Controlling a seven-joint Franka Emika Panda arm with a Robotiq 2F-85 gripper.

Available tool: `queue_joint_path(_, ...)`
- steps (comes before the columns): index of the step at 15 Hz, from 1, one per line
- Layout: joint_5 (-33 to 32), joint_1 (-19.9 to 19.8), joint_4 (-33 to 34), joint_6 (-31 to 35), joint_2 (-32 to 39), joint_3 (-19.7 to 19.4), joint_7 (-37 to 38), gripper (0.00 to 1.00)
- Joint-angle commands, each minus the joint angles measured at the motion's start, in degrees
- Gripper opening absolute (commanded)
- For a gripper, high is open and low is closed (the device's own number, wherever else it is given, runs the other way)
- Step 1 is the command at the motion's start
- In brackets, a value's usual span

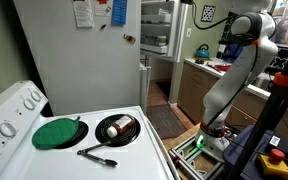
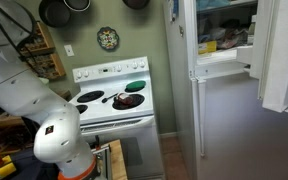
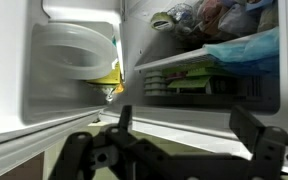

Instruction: Take the container out of the top refrigerator door and put it on the stovetop

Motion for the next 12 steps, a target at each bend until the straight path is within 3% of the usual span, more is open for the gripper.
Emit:
queue_joint_path(1,0.3,-0.4,0.5,-0.3,0.2,0.2,-0.1,1.00)
queue_joint_path(12,-13.6,-7.2,11.9,-6.2,10.9,3.0,9.5,1.00)
